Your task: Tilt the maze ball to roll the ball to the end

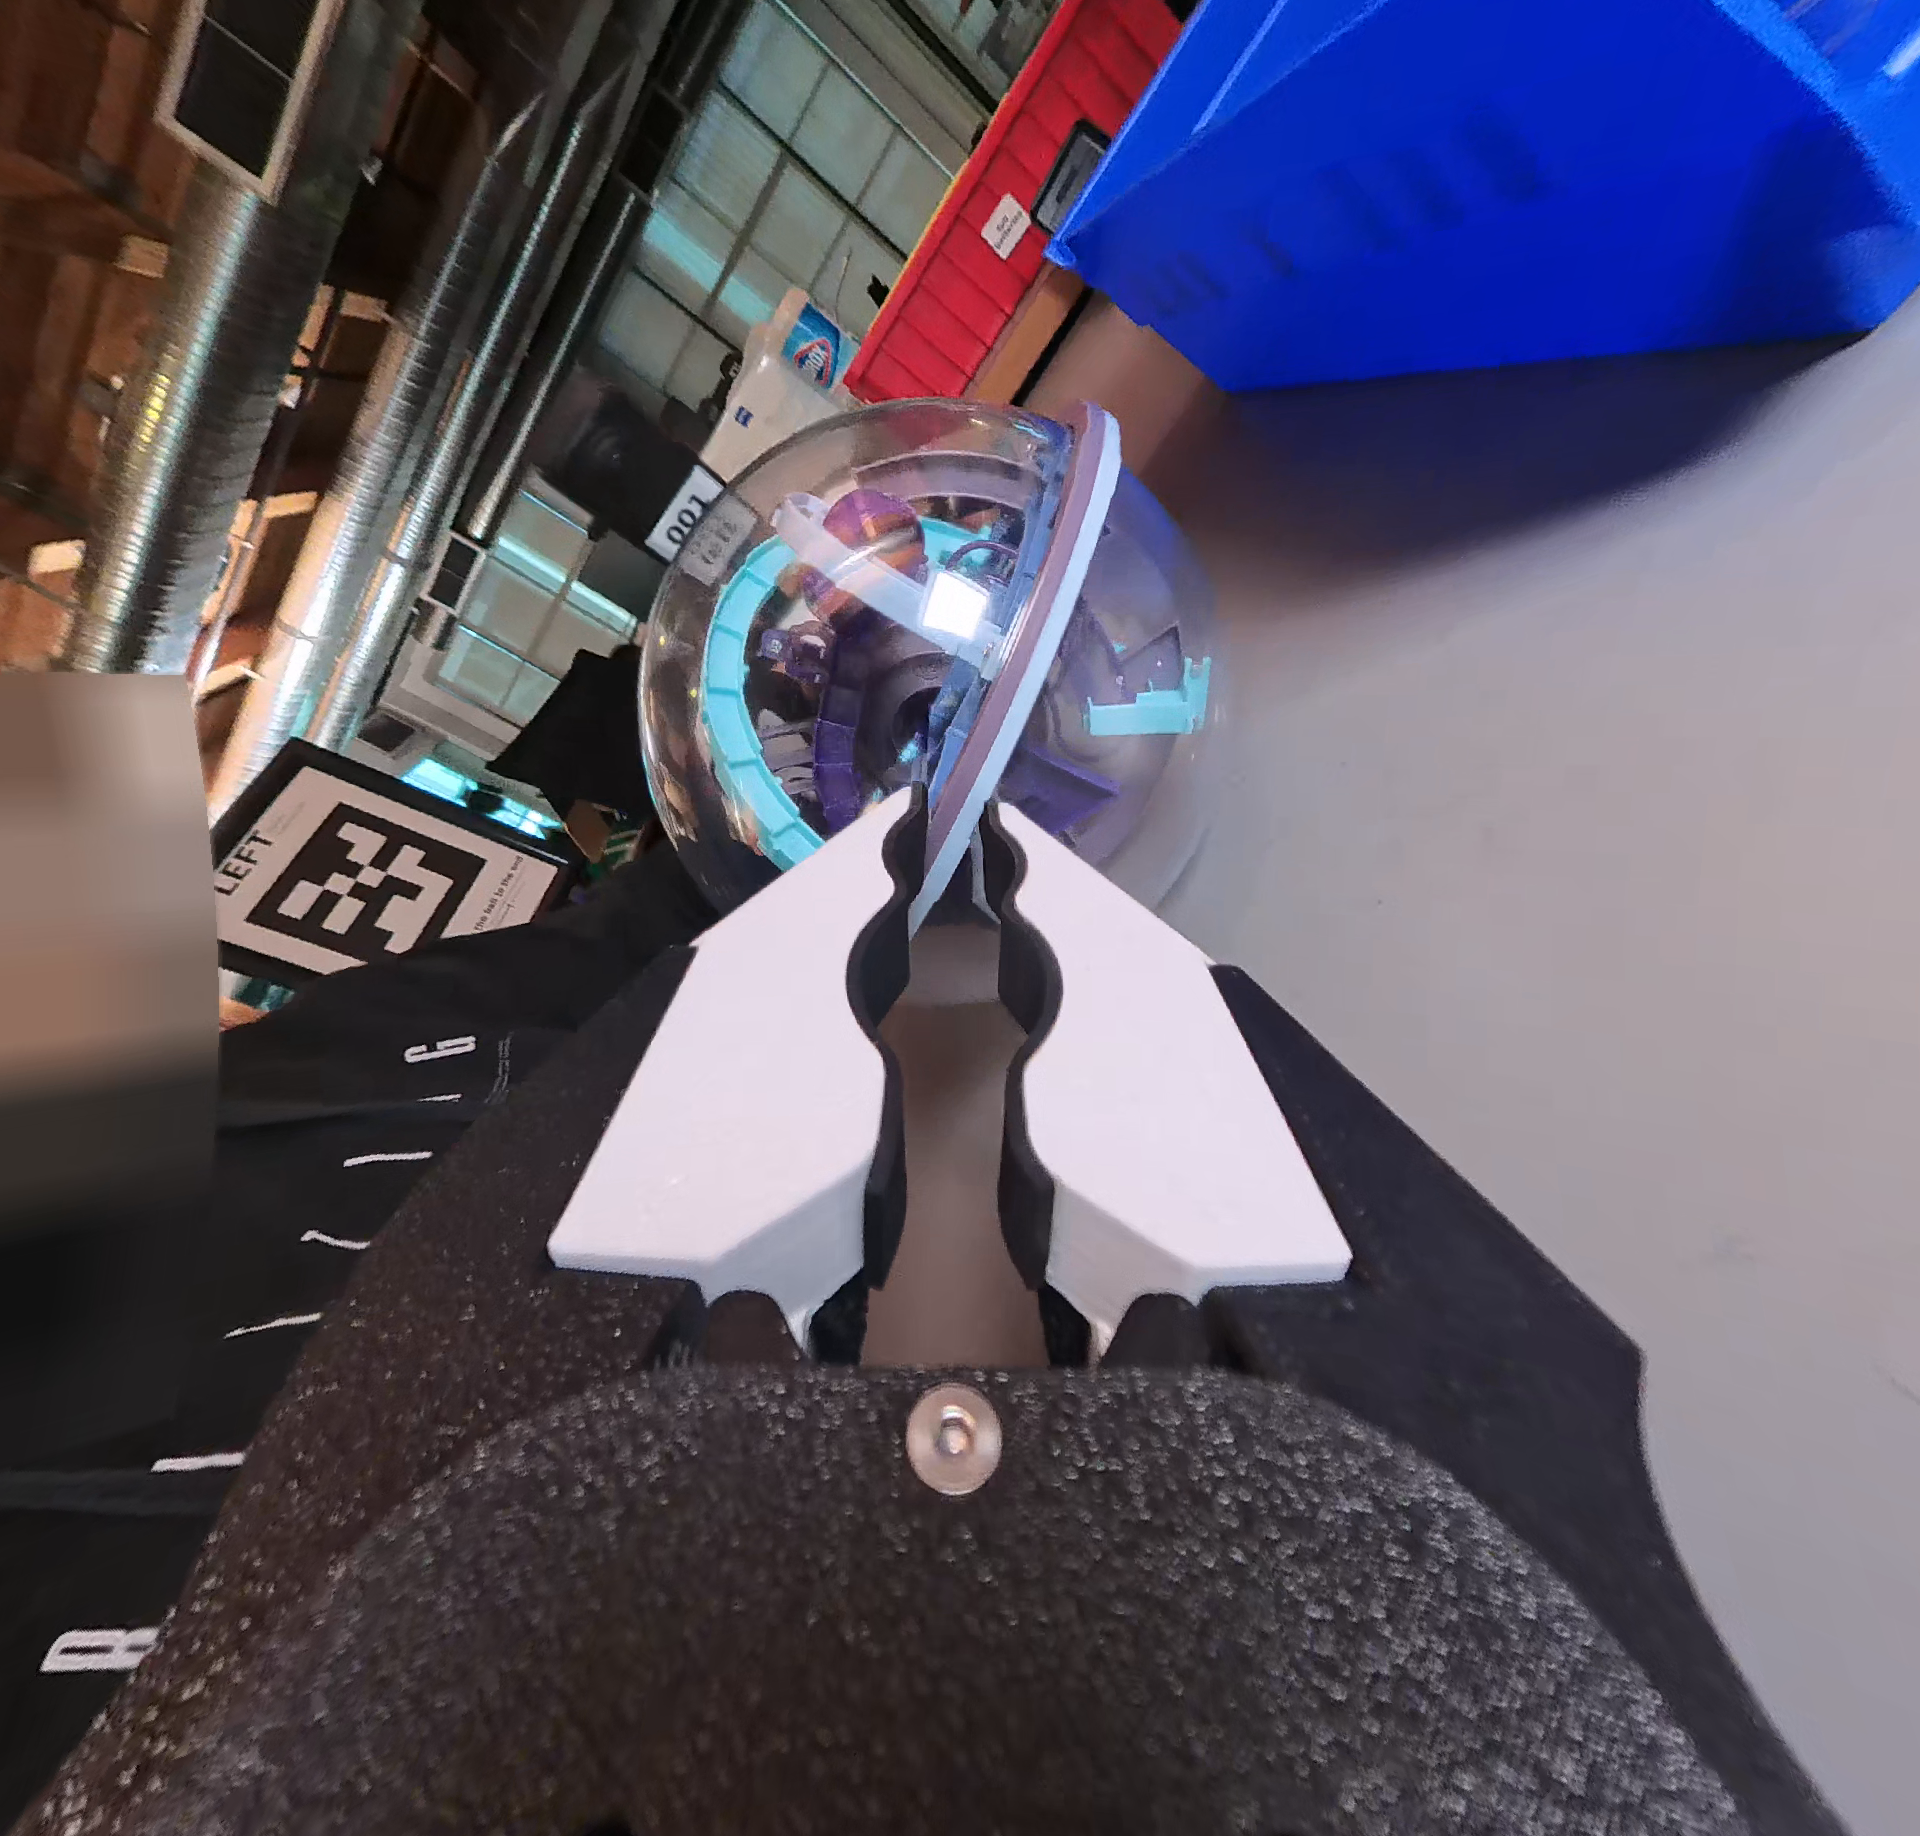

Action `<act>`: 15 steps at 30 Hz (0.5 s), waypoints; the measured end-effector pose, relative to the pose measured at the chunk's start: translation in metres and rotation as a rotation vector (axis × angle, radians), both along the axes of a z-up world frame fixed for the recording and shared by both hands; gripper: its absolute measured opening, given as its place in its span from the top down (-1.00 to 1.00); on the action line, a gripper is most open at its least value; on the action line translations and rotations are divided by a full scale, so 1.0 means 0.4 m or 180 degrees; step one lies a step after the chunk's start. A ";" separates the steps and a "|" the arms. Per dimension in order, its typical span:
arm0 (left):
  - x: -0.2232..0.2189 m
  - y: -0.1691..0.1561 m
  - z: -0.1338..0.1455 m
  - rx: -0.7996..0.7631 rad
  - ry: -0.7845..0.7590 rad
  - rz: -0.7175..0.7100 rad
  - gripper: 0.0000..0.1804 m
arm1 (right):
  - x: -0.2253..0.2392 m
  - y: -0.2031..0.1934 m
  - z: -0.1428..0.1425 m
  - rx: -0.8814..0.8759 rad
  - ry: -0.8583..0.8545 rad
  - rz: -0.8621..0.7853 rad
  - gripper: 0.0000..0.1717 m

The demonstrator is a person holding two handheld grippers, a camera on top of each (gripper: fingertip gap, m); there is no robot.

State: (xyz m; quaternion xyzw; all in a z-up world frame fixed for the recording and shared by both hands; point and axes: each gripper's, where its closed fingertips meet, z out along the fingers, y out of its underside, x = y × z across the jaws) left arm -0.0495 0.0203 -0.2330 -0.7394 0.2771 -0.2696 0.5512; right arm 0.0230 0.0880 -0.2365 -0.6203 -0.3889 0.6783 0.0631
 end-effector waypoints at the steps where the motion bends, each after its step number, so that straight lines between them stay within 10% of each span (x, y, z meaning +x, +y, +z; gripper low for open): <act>1: -0.001 0.003 0.001 -0.0023 -0.0050 -0.0002 -0.44 | 0.000 0.002 -0.002 -0.0035 0.0032 -0.0005 0.91; 8: -0.011 0.021 0.003 -0.0299 -0.0508 0.0031 -0.44 | 0.002 -0.004 0.011 0.0249 0.0236 0.0119 0.67; 15: -0.011 0.025 0.006 -0.0256 -0.0598 0.0059 -0.43 | 0.040 -0.028 0.044 0.2560 0.0811 0.0144 0.04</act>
